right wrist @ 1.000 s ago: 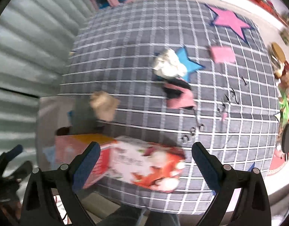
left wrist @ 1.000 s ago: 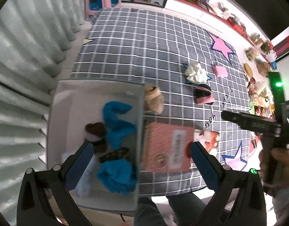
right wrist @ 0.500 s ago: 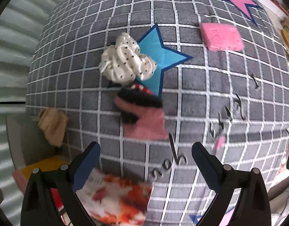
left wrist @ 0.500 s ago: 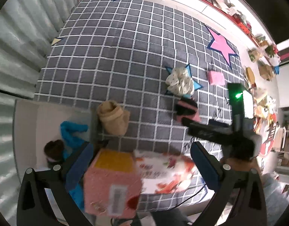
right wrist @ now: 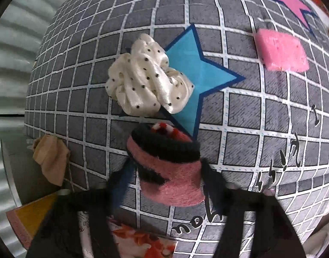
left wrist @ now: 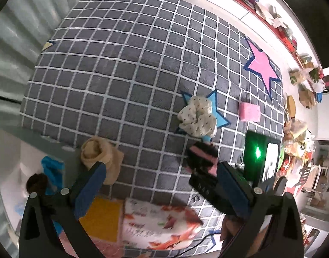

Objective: Organize soft objects
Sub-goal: 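Grasp the white polka-dot scrunchie with the left tool while the right tool grasps the pink sock, then lift the scrunchie and pink sock and carry both toward the white box, then lower the polka-dot scrunchie and pink sock into the white box with both tools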

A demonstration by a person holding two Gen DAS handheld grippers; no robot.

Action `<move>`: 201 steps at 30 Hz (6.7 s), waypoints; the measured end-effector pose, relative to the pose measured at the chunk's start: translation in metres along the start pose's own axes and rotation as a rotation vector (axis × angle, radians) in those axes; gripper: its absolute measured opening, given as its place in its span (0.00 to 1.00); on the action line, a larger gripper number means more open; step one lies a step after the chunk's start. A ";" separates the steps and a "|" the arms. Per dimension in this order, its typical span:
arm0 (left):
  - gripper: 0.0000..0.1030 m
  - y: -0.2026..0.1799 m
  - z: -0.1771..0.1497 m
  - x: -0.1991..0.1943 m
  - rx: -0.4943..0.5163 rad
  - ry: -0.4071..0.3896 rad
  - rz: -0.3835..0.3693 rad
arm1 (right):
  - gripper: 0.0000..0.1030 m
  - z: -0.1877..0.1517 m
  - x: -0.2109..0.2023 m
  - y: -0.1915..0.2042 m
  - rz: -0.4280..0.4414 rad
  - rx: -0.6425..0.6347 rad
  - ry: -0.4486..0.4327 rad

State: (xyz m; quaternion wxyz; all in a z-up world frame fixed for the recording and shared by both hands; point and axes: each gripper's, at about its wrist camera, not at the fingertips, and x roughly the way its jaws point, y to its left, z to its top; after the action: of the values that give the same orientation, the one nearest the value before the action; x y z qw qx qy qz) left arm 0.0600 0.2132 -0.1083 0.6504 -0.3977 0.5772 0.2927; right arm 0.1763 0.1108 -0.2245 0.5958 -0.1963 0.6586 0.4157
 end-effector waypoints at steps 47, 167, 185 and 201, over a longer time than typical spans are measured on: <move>0.29 -0.119 0.000 0.098 0.299 -0.002 0.263 | 0.38 -0.080 -0.081 -0.139 0.077 0.200 -0.068; 0.29 0.227 -0.182 -0.117 -0.099 -0.278 0.164 | 0.38 -0.141 -0.124 0.281 0.015 -0.497 -0.100; 0.29 0.259 -0.149 -0.084 -0.124 -0.211 0.177 | 0.38 -0.111 -0.091 0.308 -0.032 -0.501 -0.068; 0.29 0.267 -0.124 -0.051 -0.129 -0.153 0.178 | 0.38 -0.090 -0.062 0.306 -0.051 -0.478 -0.010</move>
State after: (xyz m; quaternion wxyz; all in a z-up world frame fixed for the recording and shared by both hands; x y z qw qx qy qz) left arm -0.2363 0.2480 -0.1079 0.6371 -0.3626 0.5388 0.4151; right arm -0.0972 0.2022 -0.0752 0.5461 -0.3463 0.5332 0.5454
